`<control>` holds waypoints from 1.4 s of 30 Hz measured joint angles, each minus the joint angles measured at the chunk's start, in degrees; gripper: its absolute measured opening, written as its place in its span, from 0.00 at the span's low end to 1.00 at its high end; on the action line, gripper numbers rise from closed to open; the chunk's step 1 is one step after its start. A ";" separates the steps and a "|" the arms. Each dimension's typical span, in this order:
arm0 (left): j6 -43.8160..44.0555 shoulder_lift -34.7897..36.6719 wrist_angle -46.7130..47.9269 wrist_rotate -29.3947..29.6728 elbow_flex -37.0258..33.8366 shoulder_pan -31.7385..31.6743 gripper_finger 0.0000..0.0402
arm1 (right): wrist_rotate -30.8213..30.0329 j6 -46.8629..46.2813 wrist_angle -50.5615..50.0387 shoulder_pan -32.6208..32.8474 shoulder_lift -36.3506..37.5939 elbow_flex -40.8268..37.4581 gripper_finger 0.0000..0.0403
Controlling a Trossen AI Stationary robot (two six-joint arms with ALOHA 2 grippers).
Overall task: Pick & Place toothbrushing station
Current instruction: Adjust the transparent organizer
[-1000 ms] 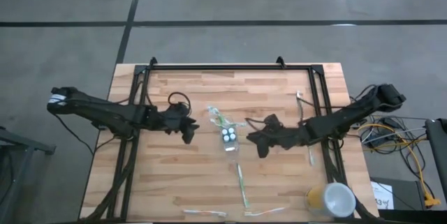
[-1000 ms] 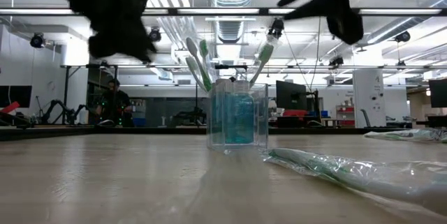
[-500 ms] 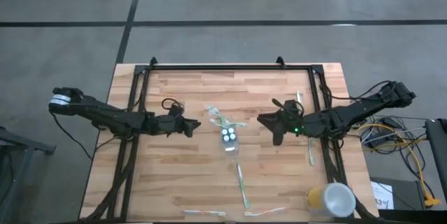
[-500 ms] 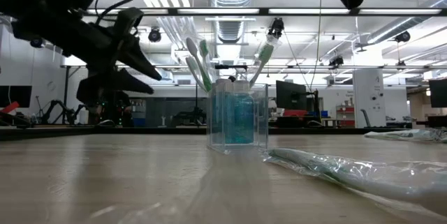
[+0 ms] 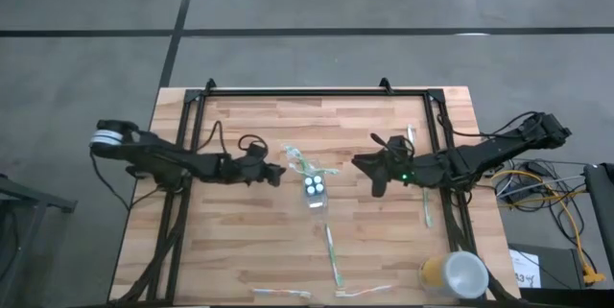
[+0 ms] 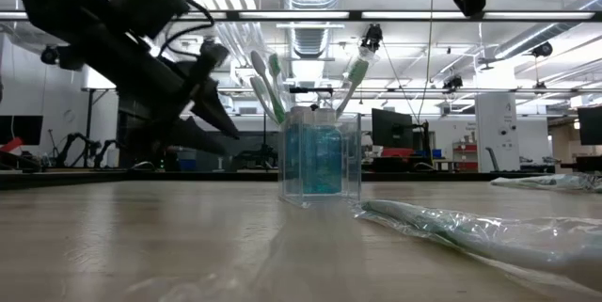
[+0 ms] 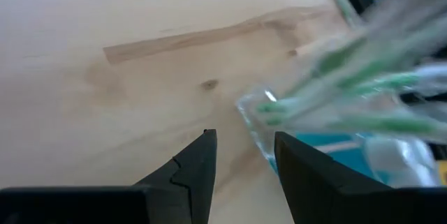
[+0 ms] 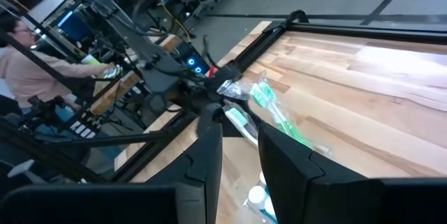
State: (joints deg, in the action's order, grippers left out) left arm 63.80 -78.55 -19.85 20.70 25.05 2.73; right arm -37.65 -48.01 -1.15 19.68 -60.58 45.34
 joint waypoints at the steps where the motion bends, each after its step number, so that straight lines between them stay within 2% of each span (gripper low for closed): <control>1: 0.07 -0.83 0.06 -0.50 0.25 -0.69 0.37 | 0.00 0.00 0.10 0.00 0.09 0.00 0.23; 4: 0.40 -3.43 -1.26 -2.17 0.95 -2.67 0.37 | 0.08 0.00 0.14 0.02 0.03 0.00 0.23; 9: 0.47 -8.72 -12.95 -6.30 1.13 -5.72 0.37 | 0.11 0.00 0.11 0.02 -0.24 0.00 0.23; 12: 1.20 -12.28 -20.61 -10.15 1.14 -7.91 0.37 | 0.11 0.16 0.12 0.02 -0.24 0.00 0.23; 15: 1.63 -15.67 -24.25 -15.42 2.22 -9.68 0.37 | 0.11 0.21 0.05 0.02 -0.24 0.00 0.23; 18: 1.67 -18.36 -24.26 -20.15 4.35 -10.68 0.37 | 0.11 0.22 0.02 0.02 -0.24 0.00 0.23; 26: 0.17 -23.31 -24.15 -26.24 10.90 -11.70 0.37 | 0.18 0.22 -0.02 0.04 -0.24 0.00 0.23; 33: -2.99 -26.81 -24.05 -37.78 17.80 -13.30 0.37 | 0.31 0.64 -0.31 0.04 -0.24 0.00 0.23; 42: -3.99 -29.77 -19.90 -47.17 23.46 -13.81 0.37 | 0.36 0.68 -0.42 0.20 -0.24 0.00 0.23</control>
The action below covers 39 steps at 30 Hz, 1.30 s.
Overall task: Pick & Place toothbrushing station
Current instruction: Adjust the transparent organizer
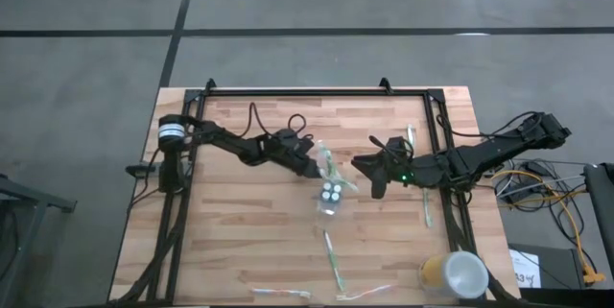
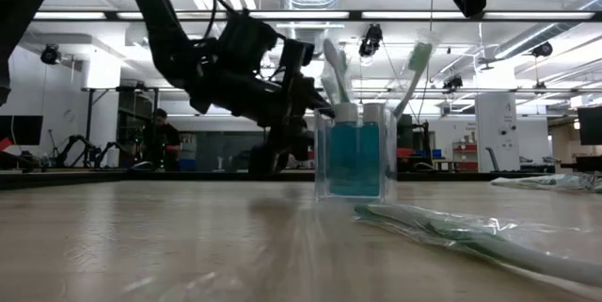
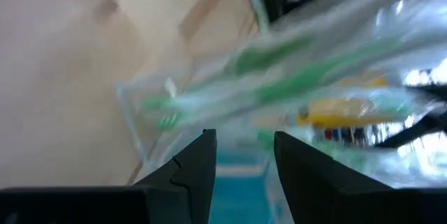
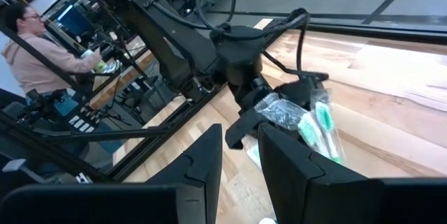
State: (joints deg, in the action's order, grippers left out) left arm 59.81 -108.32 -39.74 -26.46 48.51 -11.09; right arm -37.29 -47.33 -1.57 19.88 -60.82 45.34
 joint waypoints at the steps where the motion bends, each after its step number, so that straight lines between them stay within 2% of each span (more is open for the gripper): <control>1: -0.21 -0.21 1.36 -0.88 0.24 0.04 0.37 | 0.04 0.00 -0.01 0.00 0.00 0.00 0.23; 23: -2.25 -0.83 3.06 -9.05 5.30 0.04 0.37 | 0.23 0.00 -0.19 -0.02 0.00 0.00 0.23; 39: -4.03 -0.48 3.76 -10.36 5.09 -1.12 0.37 | 0.19 -0.25 -1.19 -0.02 0.00 0.00 0.23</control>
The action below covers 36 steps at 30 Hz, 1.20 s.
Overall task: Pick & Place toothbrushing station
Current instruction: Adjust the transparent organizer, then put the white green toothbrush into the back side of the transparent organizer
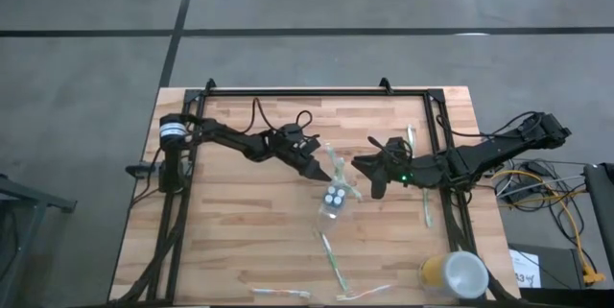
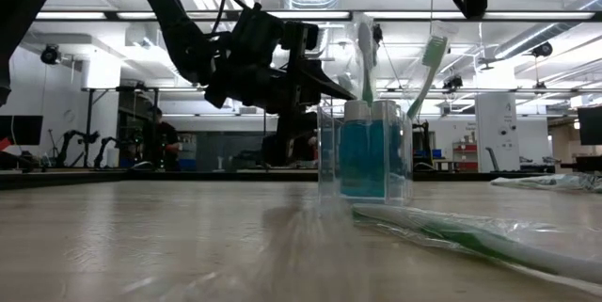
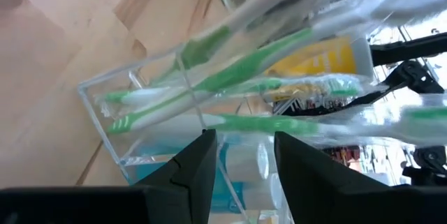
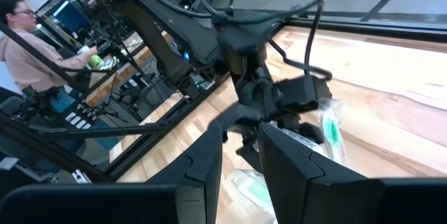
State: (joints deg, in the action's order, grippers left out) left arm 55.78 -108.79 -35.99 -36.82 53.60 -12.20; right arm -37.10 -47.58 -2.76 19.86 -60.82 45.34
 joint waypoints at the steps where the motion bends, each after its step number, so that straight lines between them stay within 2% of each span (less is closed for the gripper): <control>1: -0.01 0.12 0.01 0.00 0.00 -0.19 0.37 | 0.00 0.01 -0.11 0.00 0.00 0.00 0.23; 7: -0.43 0.32 0.06 0.04 0.00 -1.65 0.37 | -0.45 1.26 -0.06 -0.20 0.42 0.00 0.23; 12: -4.06 1.25 0.48 0.23 -0.04 -2.86 0.37 | -0.50 1.99 -0.05 -0.17 2.41 0.00 0.23; 18: -10.73 6.32 7.15 2.16 -0.07 -4.77 0.37 | -0.61 6.12 0.06 -0.17 5.18 0.40 0.23; 22: -16.26 13.76 14.32 5.53 -0.07 -4.94 0.37 | -0.14 6.42 -0.03 -0.13 6.36 0.48 0.23; 26: -24.18 24.03 23.11 14.02 -0.07 -3.64 0.37 | 2.30 2.72 -0.12 -0.13 6.45 0.50 0.23; 31: -34.97 37.52 31.19 27.85 -0.07 1.75 0.37 | 6.16 4.62 -0.37 -0.13 6.00 0.50 0.23; 36: -41.19 50.10 34.87 33.58 -0.07 7.62 0.37 | 7.48 4.58 -0.39 -0.13 5.95 0.50 0.23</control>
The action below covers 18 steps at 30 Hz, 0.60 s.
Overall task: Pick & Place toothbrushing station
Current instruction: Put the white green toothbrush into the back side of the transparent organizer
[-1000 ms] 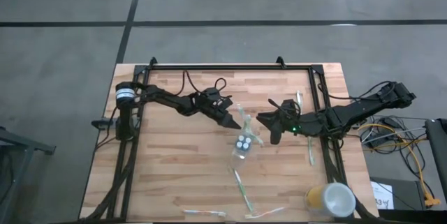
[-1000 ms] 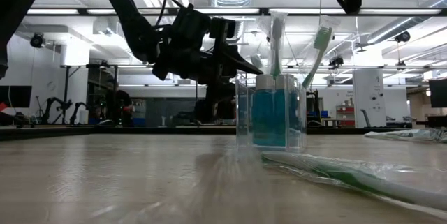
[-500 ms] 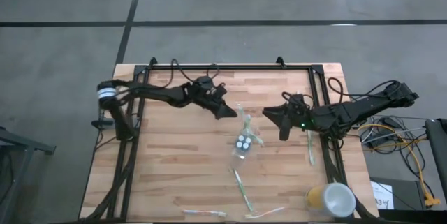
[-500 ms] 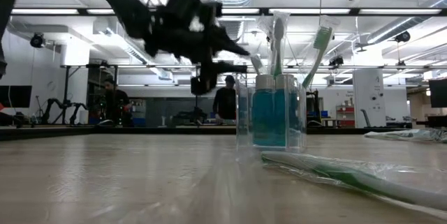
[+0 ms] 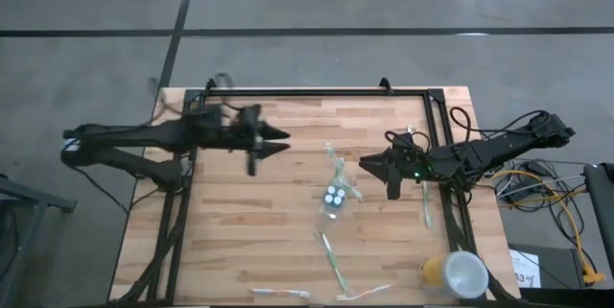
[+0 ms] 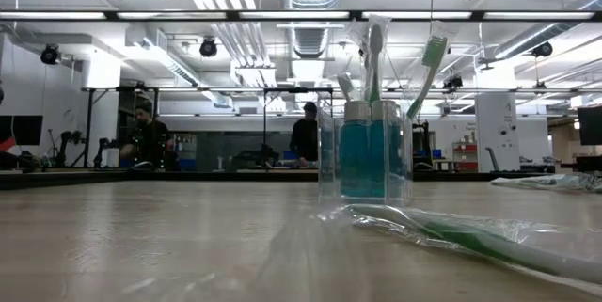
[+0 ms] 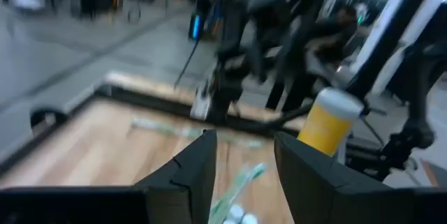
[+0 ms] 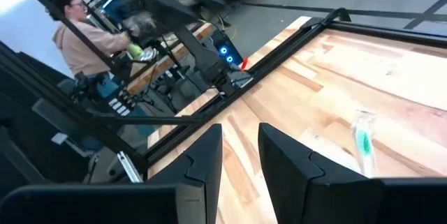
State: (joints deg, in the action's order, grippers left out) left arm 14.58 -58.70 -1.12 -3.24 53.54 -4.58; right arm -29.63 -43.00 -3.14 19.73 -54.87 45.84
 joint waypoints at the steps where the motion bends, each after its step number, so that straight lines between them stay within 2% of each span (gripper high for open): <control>1: -0.57 2.32 0.92 0.86 0.00 0.76 0.37 | 0.08 -0.04 0.04 0.00 0.02 0.00 0.23; 7: -4.23 12.13 13.43 6.72 -0.42 4.10 0.37 | 0.23 0.15 -0.04 0.00 -0.06 0.00 0.23; 10: -2.52 13.44 19.45 8.11 -1.15 5.15 0.37 | 4.08 4.59 -0.06 0.00 -0.40 0.00 0.23; 14: -0.65 13.75 20.13 8.13 -3.77 6.74 0.37 | 10.32 7.38 0.03 0.80 -1.51 -0.02 0.23; 18: -0.60 13.51 19.12 10.23 -7.33 7.54 0.37 | 10.61 7.40 -0.01 2.01 -2.95 -0.04 0.23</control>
State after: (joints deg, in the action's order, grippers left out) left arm 13.99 -45.19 18.00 6.99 46.21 2.96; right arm -19.01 -35.59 -3.16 21.73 -57.82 45.80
